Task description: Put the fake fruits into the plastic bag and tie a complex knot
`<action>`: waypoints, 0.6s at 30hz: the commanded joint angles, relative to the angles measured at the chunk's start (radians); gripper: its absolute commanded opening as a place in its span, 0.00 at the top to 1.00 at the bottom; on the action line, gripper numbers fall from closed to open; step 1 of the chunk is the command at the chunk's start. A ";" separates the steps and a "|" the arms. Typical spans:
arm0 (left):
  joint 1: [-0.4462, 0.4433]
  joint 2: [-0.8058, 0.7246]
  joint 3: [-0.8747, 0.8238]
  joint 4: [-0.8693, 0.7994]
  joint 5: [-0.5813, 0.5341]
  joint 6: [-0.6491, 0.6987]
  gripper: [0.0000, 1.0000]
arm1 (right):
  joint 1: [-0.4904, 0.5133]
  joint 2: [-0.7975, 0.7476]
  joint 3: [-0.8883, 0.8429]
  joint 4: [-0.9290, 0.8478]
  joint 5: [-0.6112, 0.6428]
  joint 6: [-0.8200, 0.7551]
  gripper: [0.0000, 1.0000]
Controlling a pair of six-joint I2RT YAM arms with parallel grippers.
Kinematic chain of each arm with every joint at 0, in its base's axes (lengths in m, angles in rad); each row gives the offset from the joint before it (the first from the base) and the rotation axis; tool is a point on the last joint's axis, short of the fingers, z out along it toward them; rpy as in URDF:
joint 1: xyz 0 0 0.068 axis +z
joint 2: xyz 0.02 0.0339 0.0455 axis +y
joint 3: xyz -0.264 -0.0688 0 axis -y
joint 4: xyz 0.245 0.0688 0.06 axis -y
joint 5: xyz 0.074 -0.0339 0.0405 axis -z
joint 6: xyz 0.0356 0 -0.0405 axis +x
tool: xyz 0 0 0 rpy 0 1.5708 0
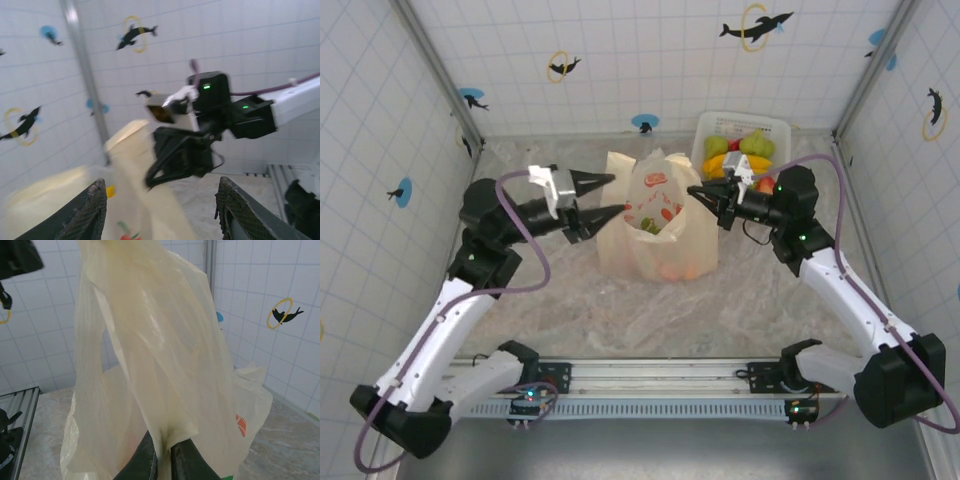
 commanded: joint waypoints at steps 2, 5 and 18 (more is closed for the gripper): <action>-0.197 0.123 0.136 -0.143 -0.170 0.136 0.41 | 0.006 -0.020 0.019 0.000 0.008 0.002 0.88; -0.270 0.221 0.223 -0.146 -0.289 0.156 0.39 | 0.006 -0.024 0.018 0.000 0.006 0.005 0.88; -0.229 0.408 0.367 -0.051 -0.347 0.177 0.27 | 0.004 -0.039 0.010 -0.018 -0.001 -0.025 0.88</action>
